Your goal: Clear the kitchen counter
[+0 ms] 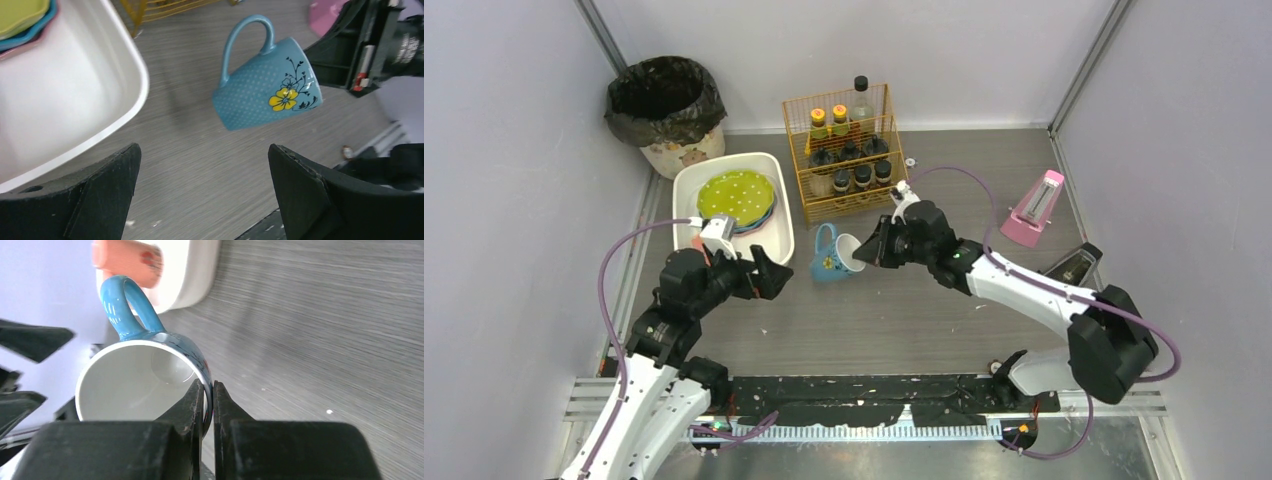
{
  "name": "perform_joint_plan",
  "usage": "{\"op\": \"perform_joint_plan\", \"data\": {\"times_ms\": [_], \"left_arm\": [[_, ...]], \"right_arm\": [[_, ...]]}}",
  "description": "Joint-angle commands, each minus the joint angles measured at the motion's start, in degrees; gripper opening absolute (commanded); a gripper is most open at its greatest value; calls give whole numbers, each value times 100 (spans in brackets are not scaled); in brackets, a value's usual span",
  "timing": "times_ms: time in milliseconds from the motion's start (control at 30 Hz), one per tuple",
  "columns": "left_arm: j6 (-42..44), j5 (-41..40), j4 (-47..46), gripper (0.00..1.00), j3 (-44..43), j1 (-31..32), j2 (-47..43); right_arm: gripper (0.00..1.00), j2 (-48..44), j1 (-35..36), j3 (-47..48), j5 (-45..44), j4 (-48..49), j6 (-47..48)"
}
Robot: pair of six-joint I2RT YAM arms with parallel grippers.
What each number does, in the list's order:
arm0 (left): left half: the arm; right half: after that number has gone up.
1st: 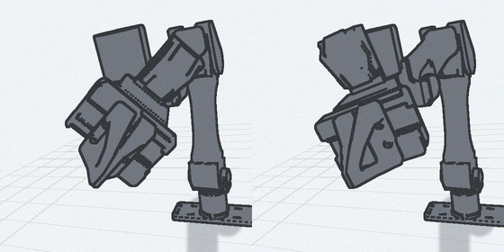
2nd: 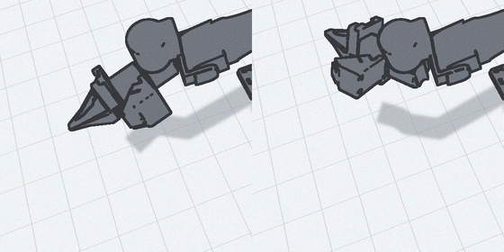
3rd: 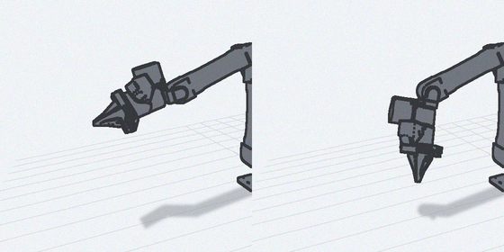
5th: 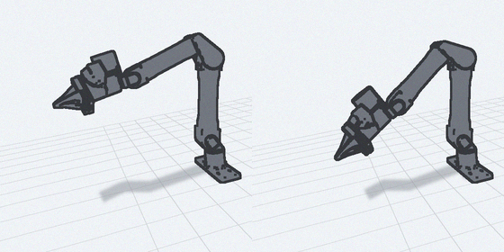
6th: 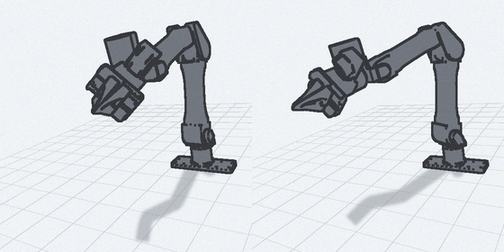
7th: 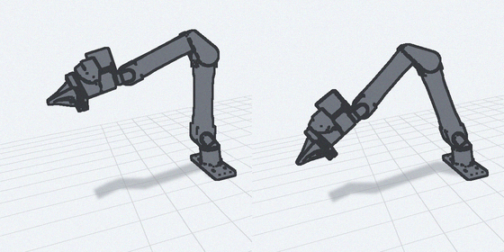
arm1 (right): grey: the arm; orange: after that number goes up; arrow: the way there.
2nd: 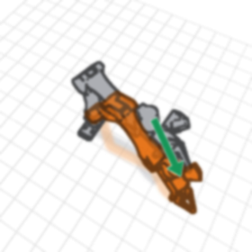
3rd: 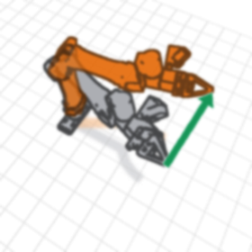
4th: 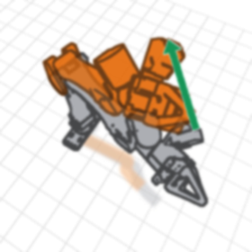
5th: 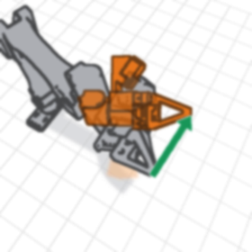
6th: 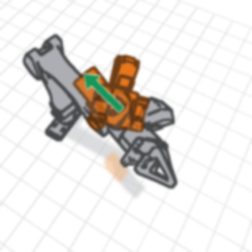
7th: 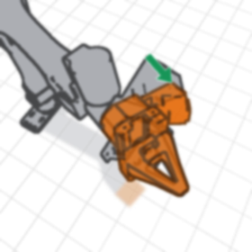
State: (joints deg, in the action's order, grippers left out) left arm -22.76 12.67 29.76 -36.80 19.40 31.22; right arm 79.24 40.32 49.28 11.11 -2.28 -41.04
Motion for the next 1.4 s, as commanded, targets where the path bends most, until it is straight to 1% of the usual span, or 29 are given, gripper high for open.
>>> {"op": "perform_joint_plan", "data": {"times_ms": [0, 167, 267, 367, 567, 833, 1000, 1100, 1133, 1200, 1300, 1367], "left_arm": [[-1308, 979, -1475, 100, -57, 19, 7], [-2305, 1405, -2744, 100, 200, 15, 130], [-2763, 1656, -3563, 100, 315, 25, 246], [-3085, 1870, -4292, 100, 459, 36, 398], [-3428, 1876, -5040, 100, 557, 164, 602], [-3764, 1652, -6038, 100, 567, 688, 1026], [-4146, 1460, -6829, 100, 617, 846, 1302], [-4234, 1428, -7027, 99, 579, 926, 1450], [-4262, 1432, -7067, 98, 558, 944, 1489], [-4304, 1453, -7130, 92, 524, 979, 1562], [-4399, 1480, -7159, 78, 476, 1012, 1618], [-4448, 1473, -7191, 62, 473, 1027, 1627]], "right_arm": [[5, -720, -88, -256, 712, 1768, -690], [5, -1170, -218, -627, 1120, 2707, -1157], [5, -1423, -252, -701, 1250, 2987, -1304], [5, -1552, -357, -820, 1355, 3472, -1640], [5, -1528, -512, -888, 1711, 4315, -2291], [5, -1281, -516, -806, 1889, 4890, -2755], [6, -1091, -525, -813, 1978, 5285, -3063], [5, -1002, -526, -836, 1991, 5387, -3158], [5, -975, -525, -844, 1991, 5403, -3166], [5, -948, -529, -851, 1996, 5413, -3187], [5, -927, -544, -861, 1993, 5414, -3191], [5, -902, -569, -871, 1991, 5410, -3197]]}}
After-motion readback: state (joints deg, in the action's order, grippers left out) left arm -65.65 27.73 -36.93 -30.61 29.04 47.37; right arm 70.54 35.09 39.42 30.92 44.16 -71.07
